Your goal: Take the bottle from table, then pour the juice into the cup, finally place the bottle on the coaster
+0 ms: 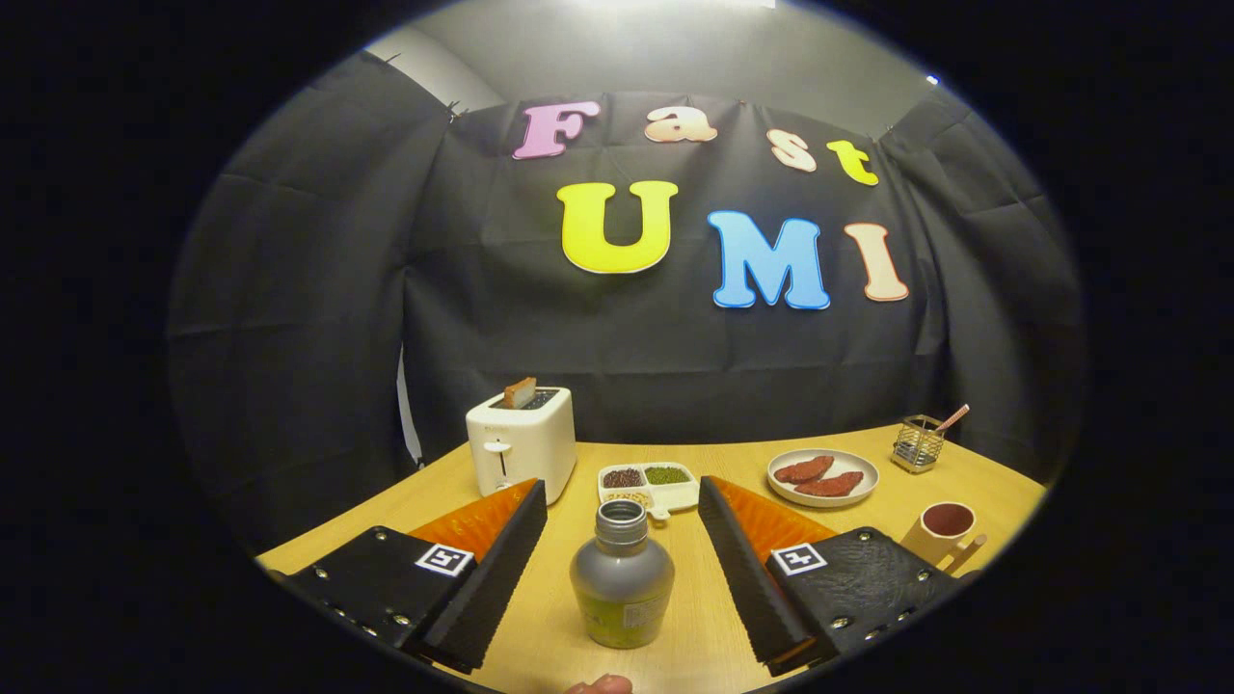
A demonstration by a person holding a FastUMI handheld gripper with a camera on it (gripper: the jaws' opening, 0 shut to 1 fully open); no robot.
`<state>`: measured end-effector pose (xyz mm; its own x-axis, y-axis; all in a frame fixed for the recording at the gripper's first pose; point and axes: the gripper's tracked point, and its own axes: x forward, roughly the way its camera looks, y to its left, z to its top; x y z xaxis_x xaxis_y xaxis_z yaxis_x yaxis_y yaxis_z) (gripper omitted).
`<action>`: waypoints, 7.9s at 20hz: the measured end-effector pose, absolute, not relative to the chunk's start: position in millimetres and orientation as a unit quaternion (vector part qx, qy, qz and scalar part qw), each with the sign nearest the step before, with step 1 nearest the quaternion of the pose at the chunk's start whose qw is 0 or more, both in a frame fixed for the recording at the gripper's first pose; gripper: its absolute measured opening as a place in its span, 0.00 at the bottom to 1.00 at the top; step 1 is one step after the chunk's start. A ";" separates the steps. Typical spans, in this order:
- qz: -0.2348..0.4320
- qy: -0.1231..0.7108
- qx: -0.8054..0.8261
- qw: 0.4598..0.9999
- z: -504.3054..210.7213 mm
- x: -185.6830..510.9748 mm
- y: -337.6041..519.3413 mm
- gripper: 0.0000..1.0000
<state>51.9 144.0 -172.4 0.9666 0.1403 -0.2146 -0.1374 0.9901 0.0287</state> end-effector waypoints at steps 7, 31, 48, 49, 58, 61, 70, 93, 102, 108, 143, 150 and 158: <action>0.058 0.165 0.010 0.984 -225.5 56.6 145.7 0.97; 0.056 0.266 0.017 0.962 -297.5 43.9 148.9 0.79; 0.027 0.224 0.181 0.957 -223.2 62.6 94.7 0.75; 0.031 0.223 0.199 0.954 -221.5 63.7 93.3 0.75; 0.015 0.200 0.328 0.923 -213.2 64.4 60.6 0.75; 0.003 0.192 0.362 0.912 -213.6 66.9 46.3 0.75; -0.014 0.178 0.472 0.863 -212.3 72.4 16.6 0.75; -0.044 0.206 0.696 0.686 -244.6 85.7 16.8 0.75; -0.053 0.199 0.756 0.621 -234.1 100.7 23.2 0.75; -0.056 0.172 0.792 0.584 -217.0 112.4 14.0 0.75; -0.061 0.163 0.856 0.487 -178.8 115.4 2.2 0.75; -0.064 0.174 0.864 0.468 -175.5 117.7 -3.4 0.75; -0.065 0.190 0.873 0.445 -169.3 119.7 -8.4 0.75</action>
<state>119.7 -8.4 -169.3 0.9191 0.2745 -0.2827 0.3901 -0.5316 0.7518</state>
